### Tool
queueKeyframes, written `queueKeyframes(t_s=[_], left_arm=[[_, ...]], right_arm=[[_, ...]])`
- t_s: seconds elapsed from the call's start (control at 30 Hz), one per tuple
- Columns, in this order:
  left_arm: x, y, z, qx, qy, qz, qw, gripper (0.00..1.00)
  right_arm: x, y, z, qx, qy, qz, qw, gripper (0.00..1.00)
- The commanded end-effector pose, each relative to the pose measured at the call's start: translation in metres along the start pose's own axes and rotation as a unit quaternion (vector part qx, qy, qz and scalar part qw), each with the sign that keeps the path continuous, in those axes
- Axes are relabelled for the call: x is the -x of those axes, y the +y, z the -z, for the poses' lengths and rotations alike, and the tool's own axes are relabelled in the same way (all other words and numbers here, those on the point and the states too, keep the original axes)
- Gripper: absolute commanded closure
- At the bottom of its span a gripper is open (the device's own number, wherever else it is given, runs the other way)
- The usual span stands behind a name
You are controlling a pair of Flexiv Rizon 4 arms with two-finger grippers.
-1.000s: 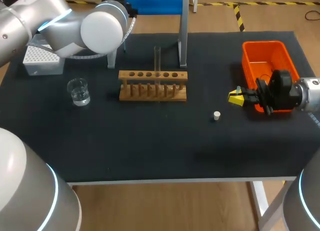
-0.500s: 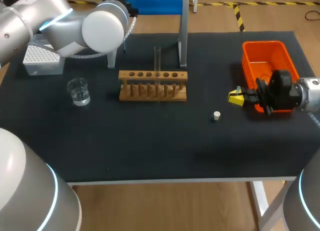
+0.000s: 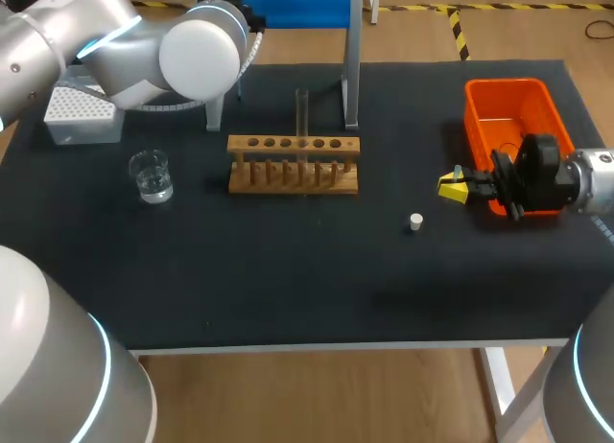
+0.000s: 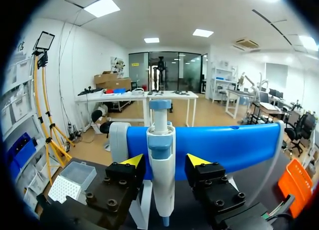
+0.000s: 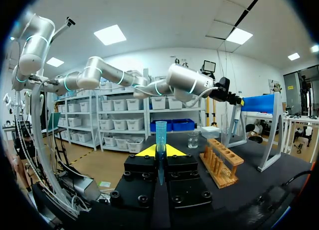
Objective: Invert the test tube, pick up the pipette, mount the tip to pipette, aspirate from beaker and dispense into the tube, eject the tip, return the pipette, and cap with the stopper.
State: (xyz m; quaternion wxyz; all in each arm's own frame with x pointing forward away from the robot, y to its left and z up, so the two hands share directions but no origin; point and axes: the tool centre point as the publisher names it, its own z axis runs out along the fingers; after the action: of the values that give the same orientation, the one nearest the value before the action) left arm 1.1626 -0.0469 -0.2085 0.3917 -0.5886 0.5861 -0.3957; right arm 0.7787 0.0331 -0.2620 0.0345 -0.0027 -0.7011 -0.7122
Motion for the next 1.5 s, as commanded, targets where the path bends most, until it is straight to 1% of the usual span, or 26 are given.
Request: queueKeyframes(t_s=[0.03, 1.03, 1.1, 1.13, 1.17, 1.2, 1.23, 1.27, 1.5], left_arm=[[-0.0006, -0.0002, -0.0040, 0.001, 0.001, 0.001, 1.000, 0.50], [-0.0003, 0.0010, -0.0075, 0.005, -0.002, 0.002, 1.000, 0.52], [-0.0003, 0.0012, -0.0077, 0.005, -0.002, 0.002, 1.000, 0.54], [-0.0003, 0.0013, -0.0078, 0.005, -0.002, 0.003, 1.000, 0.57], [-0.0003, 0.0013, -0.0079, 0.005, -0.002, 0.003, 1.000, 0.65], [-0.0002, 0.0014, -0.0080, 0.005, -0.002, 0.003, 1.000, 0.80], [-0.0002, 0.0015, -0.0080, 0.005, -0.002, 0.003, 1.000, 0.97], [-0.0002, 0.0016, -0.0081, 0.005, -0.002, 0.003, 1.000, 1.00], [0.0011, 0.0006, -0.0060, 0.005, -0.004, 0.003, 1.000, 1.00]], right_arm=[[-0.0008, 0.0001, 0.0008, 0.000, 0.000, 0.000, 1.000, 1.00], [-0.0008, 0.0001, 0.0008, 0.000, 0.000, 0.000, 1.000, 1.00], [-0.0008, 0.0001, 0.0008, 0.000, 0.000, 0.000, 1.000, 1.00], [-0.0008, 0.0001, 0.0008, 0.000, 0.000, 0.000, 1.000, 1.00], [-0.0008, 0.0001, 0.0008, 0.000, 0.000, 0.000, 1.000, 1.00], [-0.0008, 0.0001, 0.0008, 0.000, 0.000, 0.000, 1.000, 1.00], [-0.0008, 0.0001, 0.0008, 0.000, 0.000, 0.000, 1.000, 1.00], [-0.0008, 0.0001, 0.0008, 0.000, 0.000, 0.000, 1.000, 1.00], [-0.0008, 0.0001, 0.0008, 0.000, 0.000, 0.000, 1.000, 1.00]])
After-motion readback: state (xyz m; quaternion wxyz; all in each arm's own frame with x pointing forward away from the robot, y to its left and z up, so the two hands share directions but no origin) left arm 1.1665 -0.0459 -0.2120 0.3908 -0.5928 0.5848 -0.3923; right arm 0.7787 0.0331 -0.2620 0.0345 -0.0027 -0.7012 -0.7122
